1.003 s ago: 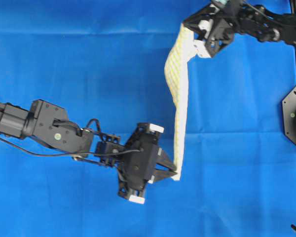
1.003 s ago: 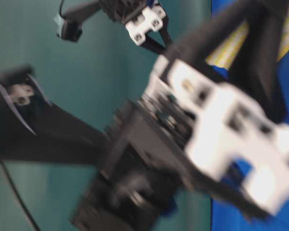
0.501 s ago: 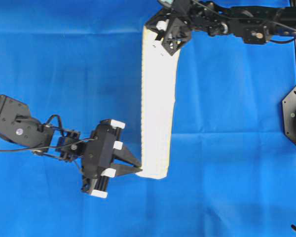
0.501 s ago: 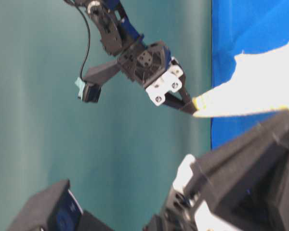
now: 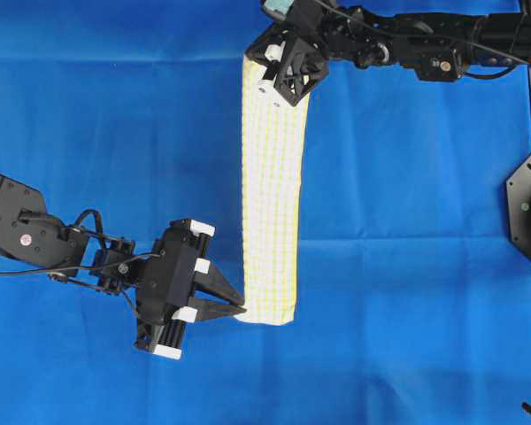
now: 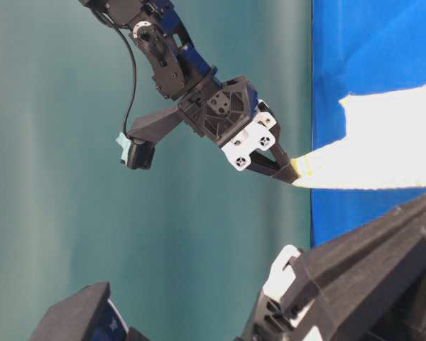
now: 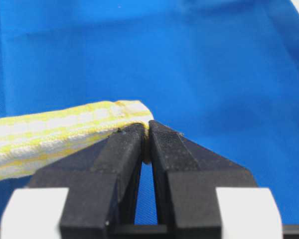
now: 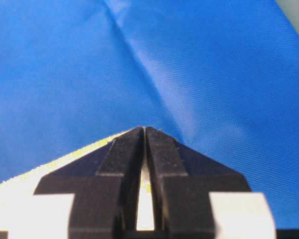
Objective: Fold the yellow towel.
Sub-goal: 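Lay the strip down vertically and open both grippers, moving them aside, then grasp the strip's top corners with both grippers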
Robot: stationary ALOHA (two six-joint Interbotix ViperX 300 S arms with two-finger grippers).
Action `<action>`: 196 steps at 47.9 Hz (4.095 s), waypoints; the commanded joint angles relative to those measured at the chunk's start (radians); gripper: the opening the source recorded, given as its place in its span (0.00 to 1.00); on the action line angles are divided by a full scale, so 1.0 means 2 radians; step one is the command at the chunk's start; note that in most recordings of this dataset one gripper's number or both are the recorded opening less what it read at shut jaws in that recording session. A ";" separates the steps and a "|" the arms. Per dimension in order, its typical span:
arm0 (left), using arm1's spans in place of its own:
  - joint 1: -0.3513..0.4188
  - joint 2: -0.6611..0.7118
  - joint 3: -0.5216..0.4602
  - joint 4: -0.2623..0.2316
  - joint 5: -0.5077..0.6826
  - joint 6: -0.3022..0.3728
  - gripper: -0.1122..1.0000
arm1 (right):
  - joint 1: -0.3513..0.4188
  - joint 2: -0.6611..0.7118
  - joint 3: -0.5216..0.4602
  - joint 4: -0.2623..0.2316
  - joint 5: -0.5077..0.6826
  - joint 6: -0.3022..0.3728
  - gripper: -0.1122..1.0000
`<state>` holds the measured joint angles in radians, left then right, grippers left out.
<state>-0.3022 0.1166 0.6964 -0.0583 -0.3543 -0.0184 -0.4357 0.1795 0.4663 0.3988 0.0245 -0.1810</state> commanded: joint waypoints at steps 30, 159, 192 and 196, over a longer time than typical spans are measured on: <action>0.056 -0.106 -0.008 0.006 0.124 0.023 0.48 | 0.035 -0.048 0.025 -0.038 -0.006 0.000 0.69; 0.389 0.099 -0.025 0.006 0.029 0.116 0.15 | -0.025 0.018 0.080 0.001 -0.076 0.006 0.13; 0.398 0.042 -0.021 0.007 0.047 0.119 0.15 | -0.032 -0.015 0.078 -0.001 -0.069 0.004 0.13; 0.390 0.035 -0.018 0.007 0.047 0.118 0.15 | -0.025 -0.023 0.083 0.000 -0.069 0.005 0.13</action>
<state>0.4909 0.2332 0.6611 -0.0445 -0.2577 0.2209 -0.4985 0.1810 0.6335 0.3988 -0.1120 -0.1718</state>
